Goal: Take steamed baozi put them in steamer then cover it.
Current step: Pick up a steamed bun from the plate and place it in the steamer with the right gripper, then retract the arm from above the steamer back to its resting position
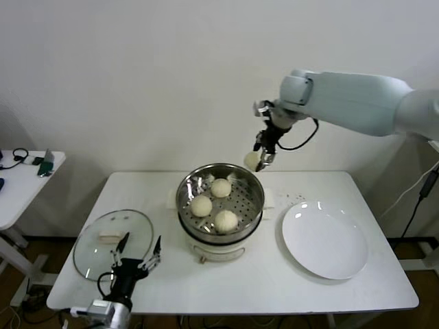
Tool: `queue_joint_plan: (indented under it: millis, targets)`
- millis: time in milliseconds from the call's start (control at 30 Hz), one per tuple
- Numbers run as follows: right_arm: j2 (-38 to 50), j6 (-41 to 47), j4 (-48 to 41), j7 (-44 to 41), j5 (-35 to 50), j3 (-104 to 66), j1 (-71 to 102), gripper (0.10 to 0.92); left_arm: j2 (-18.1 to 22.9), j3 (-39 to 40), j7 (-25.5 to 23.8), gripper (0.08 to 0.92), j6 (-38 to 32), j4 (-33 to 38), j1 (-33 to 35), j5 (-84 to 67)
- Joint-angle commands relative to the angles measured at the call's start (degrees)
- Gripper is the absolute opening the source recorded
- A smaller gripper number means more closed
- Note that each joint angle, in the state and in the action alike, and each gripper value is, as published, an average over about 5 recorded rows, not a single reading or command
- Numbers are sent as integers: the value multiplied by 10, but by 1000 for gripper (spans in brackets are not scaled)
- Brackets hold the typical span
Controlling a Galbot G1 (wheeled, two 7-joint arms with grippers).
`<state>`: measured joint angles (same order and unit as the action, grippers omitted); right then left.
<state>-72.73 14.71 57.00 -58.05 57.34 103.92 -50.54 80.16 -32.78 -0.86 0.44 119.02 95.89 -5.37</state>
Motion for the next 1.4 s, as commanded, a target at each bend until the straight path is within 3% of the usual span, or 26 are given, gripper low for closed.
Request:
queue_joint_plan:
  millis: [33, 767, 1100, 1400]
  targets:
    - [-69, 18, 2, 25, 30, 23, 30, 687, -5, -4, -3, 823, -1, 3, 3, -5]
    - [-49, 35, 33, 60, -27, 15, 106, 696, -14, -11, -1, 823, -2, -7, 2, -12]
    - [-44, 39, 20, 63, -50, -6, 108, 815, -15, -10, -1, 823, -1, -6, -1, -11]
    - [3, 33, 62, 31, -51, -25, 62, 823, -15, -7, -1, 823, 0, -6, -2, -9]
